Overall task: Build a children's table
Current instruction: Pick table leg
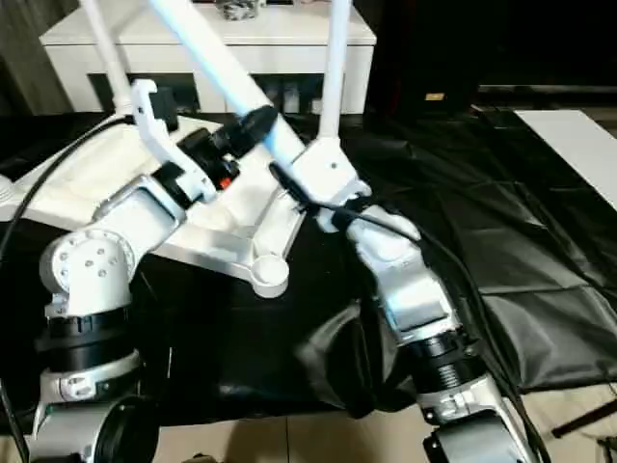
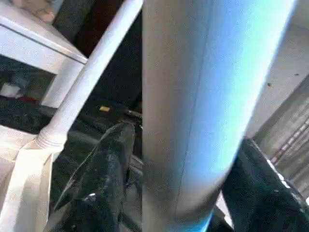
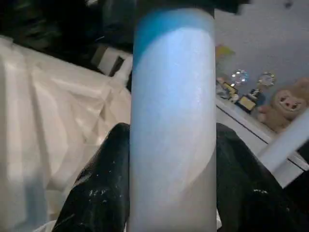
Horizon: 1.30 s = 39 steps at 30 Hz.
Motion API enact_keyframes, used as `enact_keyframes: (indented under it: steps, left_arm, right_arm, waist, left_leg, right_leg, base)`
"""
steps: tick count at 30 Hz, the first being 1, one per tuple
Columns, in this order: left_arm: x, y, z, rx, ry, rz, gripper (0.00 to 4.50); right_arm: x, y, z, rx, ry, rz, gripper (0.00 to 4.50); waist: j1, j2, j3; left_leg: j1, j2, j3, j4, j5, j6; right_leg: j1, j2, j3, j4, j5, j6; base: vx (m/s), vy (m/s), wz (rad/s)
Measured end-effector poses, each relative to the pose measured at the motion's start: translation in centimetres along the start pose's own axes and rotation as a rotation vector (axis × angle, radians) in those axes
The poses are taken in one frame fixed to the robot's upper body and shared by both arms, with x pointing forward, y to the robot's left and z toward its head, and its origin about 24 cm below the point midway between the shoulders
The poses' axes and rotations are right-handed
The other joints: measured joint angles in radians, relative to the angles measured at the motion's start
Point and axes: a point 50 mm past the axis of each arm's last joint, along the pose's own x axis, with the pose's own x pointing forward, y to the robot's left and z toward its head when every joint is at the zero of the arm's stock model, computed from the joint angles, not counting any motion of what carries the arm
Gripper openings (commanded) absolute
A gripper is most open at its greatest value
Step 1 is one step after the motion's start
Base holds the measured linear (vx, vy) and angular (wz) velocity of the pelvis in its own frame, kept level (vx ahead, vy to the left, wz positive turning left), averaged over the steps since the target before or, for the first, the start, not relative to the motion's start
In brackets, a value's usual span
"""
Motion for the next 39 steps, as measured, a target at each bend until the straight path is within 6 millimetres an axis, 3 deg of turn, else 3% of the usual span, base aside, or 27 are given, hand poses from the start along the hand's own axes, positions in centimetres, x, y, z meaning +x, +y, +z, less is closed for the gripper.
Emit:
enact_keyframes:
  steps: [1, 5, 6, 9, 12, 19, 21, 24, 26, 29, 33, 39]
  left_arm:
    - [0.0, 0.2, 0.0, -0.007, -0.003, 0.010, 2.57]
    - [-0.1, 0.1, 0.1, -0.030, -0.013, 0.012, 2.70]
    - [-0.1, 0.2, 0.1, -0.032, -0.016, 0.018, 2.24]
    - [-0.1, 0.4, 0.1, -0.037, -0.020, 0.040, 2.33]
    - [-0.1, 0.3, 0.1, -0.052, -0.023, 0.046, 1.91]
    - [-0.2, 0.7, 0.3, -0.055, -0.037, 0.080, 1.82]
    - [-0.2, 0.8, 0.3, -0.052, -0.038, 0.081, 1.82]
    - [-0.2, 1.0, 0.7, -0.031, -0.032, 0.083, 1.82]
    - [-0.4, 1.3, 1.1, 0.016, 0.006, 0.053, 1.81]
    - [-0.5, 1.2, 1.3, 0.076, 0.070, -0.005, 1.81]
    - [-0.9, 0.6, 1.0, 0.173, 0.248, -0.172, 1.81]
    - [-0.8, 0.4, 0.8, 0.231, 0.365, -0.261, 1.81]
  right_arm:
    - [0.0, 0.2, 0.0, -0.004, 0.002, 0.006, 1.82]
    - [0.2, 0.6, -0.1, -0.036, 0.009, 0.017, 1.82]
    - [0.3, 0.8, -0.1, -0.045, 0.007, 0.021, 1.82]
    - [0.5, 1.1, -0.1, -0.056, 0.006, 0.018, 1.82]
    - [0.7, 1.3, -0.1, -0.064, 0.010, -0.002, 1.82]
    - [1.2, 1.7, 0.0, -0.077, 0.011, -0.010, 1.82]
    - [1.4, 1.9, 0.2, -0.044, 0.000, -0.006, 2.38]
    - [1.7, 1.9, 0.6, 0.145, -0.027, -0.011, 2.61]
    - [1.8, 1.4, 0.8, 0.288, -0.021, 0.055, 2.92]
    - [1.4, 0.4, 1.0, 0.379, -0.014, 0.164, 2.96]
    - [-0.4, -1.8, 0.4, 0.412, 0.048, 0.416, 2.96]
    - [-1.7, -2.7, -0.4, 0.517, 0.111, 0.564, 2.96]
  waist:
    - [0.000, 0.000, 0.000]
    - [0.000, -0.001, 0.000]
    - [0.000, -0.001, 0.000]
    - [0.001, -0.001, 0.001]
    - [0.001, -0.002, 0.001]
    - [0.000, -0.004, 0.001]
    - [0.000, -0.005, 0.001]
    - [0.000, -0.006, 0.001]
    - [0.000, -0.007, 0.001]
    - [0.004, -0.008, 0.001]
    - [0.010, -0.008, 0.001]
    - [0.002, -0.008, 0.001]
  left_leg:
    - [0.000, 0.000, 0.000, 0.000, 0.000, 0.000]
    - [0.000, 0.000, 0.000, 0.000, 0.000, 0.000]
    - [0.000, 0.000, 0.000, 0.000, 0.000, 0.000]
    - [0.000, 0.000, 0.000, 0.000, 0.000, 0.000]
    - [0.000, 0.000, 0.000, 0.000, 0.000, 0.000]
    - [0.000, 0.000, 0.000, 0.000, 0.000, 0.000]
    - [0.000, 0.000, 0.000, 0.000, 0.000, 0.000]
    - [0.000, 0.000, 0.000, 0.000, 0.000, 0.000]
    - [0.000, 0.000, -0.001, 0.000, 0.000, 0.000]
    - [0.000, 0.000, -0.001, 0.000, 0.000, 0.000]
    - [0.001, 0.000, 0.000, 0.000, 0.000, 0.000]
    - [0.002, 0.000, 0.000, 0.000, 0.000, 0.000]
  right_leg:
    - [0.000, 0.000, 0.000, 0.000, 0.000, 0.000]
    - [0.000, 0.000, 0.000, 0.000, 0.001, -0.002]
    - [0.000, 0.000, 0.000, 0.000, 0.001, -0.002]
    - [0.000, 0.000, 0.000, 0.000, 0.001, -0.002]
    - [0.000, 0.000, 0.000, 0.000, 0.001, -0.002]
    - [0.000, 0.000, 0.000, 0.000, 0.000, 0.000]
    - [0.000, 0.000, 0.000, 0.000, 0.000, -0.001]
    - [0.000, 0.000, 0.000, 0.000, 0.001, -0.001]
    - [0.000, 0.000, 0.000, 0.000, 0.001, -0.002]
    - [0.001, 0.000, 0.000, 0.000, 0.001, -0.002]
    - [0.002, -0.001, 0.000, 0.000, 0.001, -0.002]
    - [0.001, 0.000, 0.000, 0.003, 0.002, -0.004]
  base:
    - [0.000, 0.000, 0.00]
    - [0.000, 0.000, 0.00]
    - [0.000, 0.000, 0.00]
    - [0.000, 0.000, 0.00]
    - [0.000, 0.000, 0.00]
    - [0.000, 0.000, 0.00]
    - [0.000, 0.000, 0.00]
    - [0.000, 0.000, 0.00]
    - [0.000, 0.000, 0.00]
    - [0.000, 0.000, 0.00]
    - [0.000, 0.000, 0.00]
    - [0.000, 0.000, 0.00]
